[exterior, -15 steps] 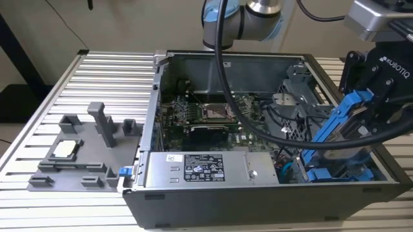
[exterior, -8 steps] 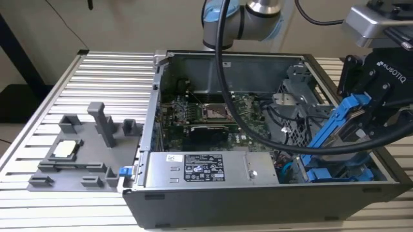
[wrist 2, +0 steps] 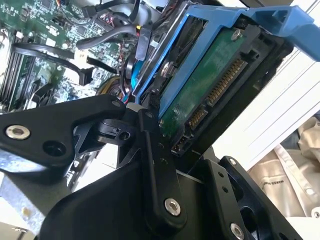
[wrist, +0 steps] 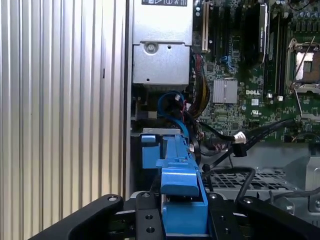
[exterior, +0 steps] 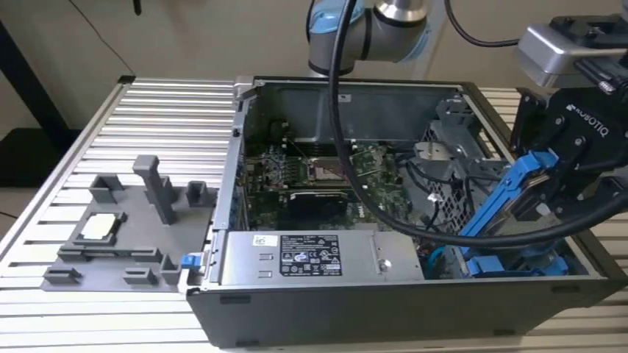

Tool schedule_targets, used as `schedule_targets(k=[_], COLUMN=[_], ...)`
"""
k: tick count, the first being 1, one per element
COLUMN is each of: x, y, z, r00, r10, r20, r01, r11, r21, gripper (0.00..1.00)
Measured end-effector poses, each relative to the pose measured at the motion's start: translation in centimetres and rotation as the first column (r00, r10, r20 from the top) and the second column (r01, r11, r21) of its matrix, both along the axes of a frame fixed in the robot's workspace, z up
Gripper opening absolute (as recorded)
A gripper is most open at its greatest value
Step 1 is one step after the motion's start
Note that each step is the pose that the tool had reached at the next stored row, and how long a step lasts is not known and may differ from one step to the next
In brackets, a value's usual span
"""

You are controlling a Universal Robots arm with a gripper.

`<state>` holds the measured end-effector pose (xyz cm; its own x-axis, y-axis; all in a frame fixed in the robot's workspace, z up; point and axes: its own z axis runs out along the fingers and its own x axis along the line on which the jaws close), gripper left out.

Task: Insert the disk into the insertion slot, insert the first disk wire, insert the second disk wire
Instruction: 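Insert the disk into the insertion slot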

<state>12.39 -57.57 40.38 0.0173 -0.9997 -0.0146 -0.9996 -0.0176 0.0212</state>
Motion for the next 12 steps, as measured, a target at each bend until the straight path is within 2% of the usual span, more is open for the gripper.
schedule_targets(k=[12], x=[0.16], y=[0.00], z=[-2.16], r00=[1.0000], r10=[0.000], r20=[0.0000], r01=[0.000], r11=[1.0000], r21=[0.0002], gripper=[0.33])
